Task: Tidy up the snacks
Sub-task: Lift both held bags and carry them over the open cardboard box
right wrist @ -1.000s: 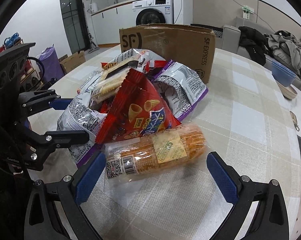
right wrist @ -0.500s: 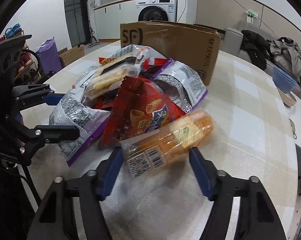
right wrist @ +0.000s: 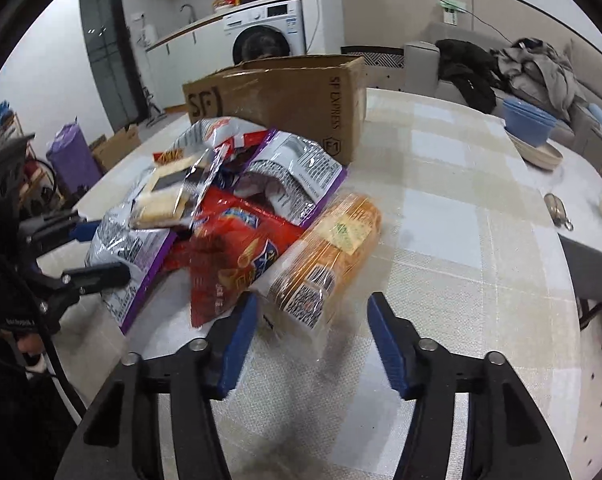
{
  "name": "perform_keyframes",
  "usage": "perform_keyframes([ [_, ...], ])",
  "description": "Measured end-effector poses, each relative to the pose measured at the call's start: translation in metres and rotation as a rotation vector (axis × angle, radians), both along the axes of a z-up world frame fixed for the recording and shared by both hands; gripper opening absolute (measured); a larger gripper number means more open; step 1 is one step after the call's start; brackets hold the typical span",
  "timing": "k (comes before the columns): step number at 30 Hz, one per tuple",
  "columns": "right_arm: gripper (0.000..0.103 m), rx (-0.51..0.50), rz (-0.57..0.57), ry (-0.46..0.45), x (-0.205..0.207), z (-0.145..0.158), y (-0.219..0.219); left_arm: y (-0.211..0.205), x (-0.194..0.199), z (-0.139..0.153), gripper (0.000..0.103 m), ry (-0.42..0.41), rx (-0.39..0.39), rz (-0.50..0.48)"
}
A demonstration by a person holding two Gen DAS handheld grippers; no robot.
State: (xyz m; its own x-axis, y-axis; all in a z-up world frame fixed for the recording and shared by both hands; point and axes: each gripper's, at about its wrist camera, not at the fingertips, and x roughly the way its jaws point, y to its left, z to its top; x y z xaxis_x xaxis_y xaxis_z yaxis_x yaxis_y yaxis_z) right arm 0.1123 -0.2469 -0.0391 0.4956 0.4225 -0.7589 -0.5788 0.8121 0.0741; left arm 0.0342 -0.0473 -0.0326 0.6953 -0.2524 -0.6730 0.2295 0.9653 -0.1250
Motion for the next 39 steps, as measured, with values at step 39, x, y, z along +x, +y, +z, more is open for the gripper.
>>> perform_keyframes([
  [39, 0.033, 0.109, -0.188, -0.027, 0.022, 0.009, -0.017, 0.044, -0.021, 0.042, 0.058, -0.106, -0.087, 0.129],
])
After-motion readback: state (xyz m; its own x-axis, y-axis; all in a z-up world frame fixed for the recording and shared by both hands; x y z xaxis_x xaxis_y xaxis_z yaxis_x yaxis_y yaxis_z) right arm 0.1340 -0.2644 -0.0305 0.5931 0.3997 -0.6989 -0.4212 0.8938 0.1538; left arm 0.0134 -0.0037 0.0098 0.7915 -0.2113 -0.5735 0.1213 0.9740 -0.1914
